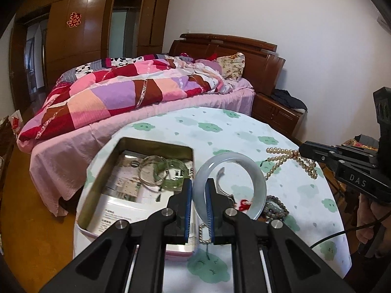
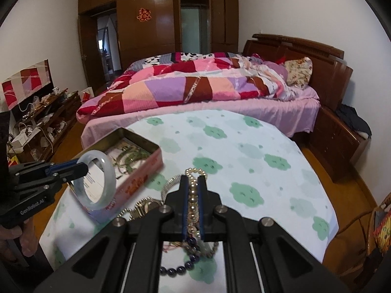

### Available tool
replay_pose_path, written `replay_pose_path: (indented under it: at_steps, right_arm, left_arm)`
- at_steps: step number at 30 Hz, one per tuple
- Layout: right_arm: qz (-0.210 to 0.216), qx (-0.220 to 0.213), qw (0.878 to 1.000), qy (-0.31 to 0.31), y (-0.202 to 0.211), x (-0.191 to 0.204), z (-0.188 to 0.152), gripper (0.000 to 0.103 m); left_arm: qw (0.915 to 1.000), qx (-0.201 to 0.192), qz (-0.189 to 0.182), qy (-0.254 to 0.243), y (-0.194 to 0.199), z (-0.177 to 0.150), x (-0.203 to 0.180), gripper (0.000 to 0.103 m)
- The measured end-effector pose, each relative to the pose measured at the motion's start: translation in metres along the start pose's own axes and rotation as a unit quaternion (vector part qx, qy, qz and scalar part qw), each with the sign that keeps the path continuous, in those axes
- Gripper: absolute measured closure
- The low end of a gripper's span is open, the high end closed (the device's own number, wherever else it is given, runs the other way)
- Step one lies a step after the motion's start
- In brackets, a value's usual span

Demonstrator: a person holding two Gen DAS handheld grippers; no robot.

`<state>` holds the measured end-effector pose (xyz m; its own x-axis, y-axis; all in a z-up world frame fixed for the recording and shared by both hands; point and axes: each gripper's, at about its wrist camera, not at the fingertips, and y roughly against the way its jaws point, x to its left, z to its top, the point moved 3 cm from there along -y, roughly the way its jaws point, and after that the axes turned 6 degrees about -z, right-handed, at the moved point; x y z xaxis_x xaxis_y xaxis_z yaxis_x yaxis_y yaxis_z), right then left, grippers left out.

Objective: Organize jewelry
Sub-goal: 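Lower the pearl necklace into the tin with the right gripper while the left sets the white bangle in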

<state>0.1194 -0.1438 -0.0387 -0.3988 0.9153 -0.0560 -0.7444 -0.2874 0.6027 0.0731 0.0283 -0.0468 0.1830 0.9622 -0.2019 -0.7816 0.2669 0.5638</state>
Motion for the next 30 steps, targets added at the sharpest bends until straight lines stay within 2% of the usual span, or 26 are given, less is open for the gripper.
replay_pose_path:
  at_steps: [9, 30]
  right_arm:
    - [0.020, -0.011, 1.000, 0.015, -0.007, 0.027, 0.022, 0.095]
    - [0.047, -0.011, 0.998, 0.045, -0.025, 0.079, 0.044, 0.095]
  left_arm:
    - [0.9998, -0.005, 0.020, 0.002, 0.003, 0.012, 0.016, 0.093]
    - [0.9988, -0.005, 0.049, 0.007, 0.002, 0.022, 0.052, 0.093]
